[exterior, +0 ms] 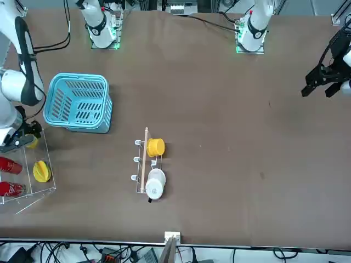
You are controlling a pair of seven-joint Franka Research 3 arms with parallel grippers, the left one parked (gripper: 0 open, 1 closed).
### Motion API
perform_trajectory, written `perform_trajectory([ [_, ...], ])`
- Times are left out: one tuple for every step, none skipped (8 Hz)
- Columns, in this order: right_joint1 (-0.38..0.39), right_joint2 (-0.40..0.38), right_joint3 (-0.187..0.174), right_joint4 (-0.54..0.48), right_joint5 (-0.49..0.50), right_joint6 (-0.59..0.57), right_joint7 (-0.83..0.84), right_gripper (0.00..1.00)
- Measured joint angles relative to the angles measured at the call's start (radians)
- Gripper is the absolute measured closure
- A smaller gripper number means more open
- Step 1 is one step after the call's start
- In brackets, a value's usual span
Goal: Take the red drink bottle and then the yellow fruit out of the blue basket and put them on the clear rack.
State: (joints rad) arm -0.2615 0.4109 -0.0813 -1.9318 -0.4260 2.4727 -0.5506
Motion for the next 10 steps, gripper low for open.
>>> perform_trajectory([
  [0.000, 0.016, -0.001, -0.002, -0.041, 0.015, 0.000, 0.13],
  [-0.001, 0.029, -0.001, -0.002, -0.084, 0.027, 0.001, 0.13],
  [-0.001, 0.038, -0.001, -0.002, -0.119, 0.034, 0.008, 0.13],
  [0.000, 0.046, -0.001, -0.002, -0.153, 0.039, 0.025, 0.13],
  [0.001, 0.054, -0.001, -0.002, -0.194, 0.041, 0.055, 0.13],
  [0.002, 0.064, 0.000, -0.002, -0.239, 0.042, 0.095, 0.13],
  [0.002, 0.076, 0.000, -0.002, -0.280, 0.044, 0.145, 0.13],
  [0.002, 0.087, 0.000, -0.002, -0.306, 0.046, 0.187, 0.13],
  [0.002, 0.094, 0.000, -0.002, -0.316, 0.048, 0.208, 0.13],
  [0.002, 0.096, 0.000, -0.002, -0.317, 0.049, 0.215, 0.14],
])
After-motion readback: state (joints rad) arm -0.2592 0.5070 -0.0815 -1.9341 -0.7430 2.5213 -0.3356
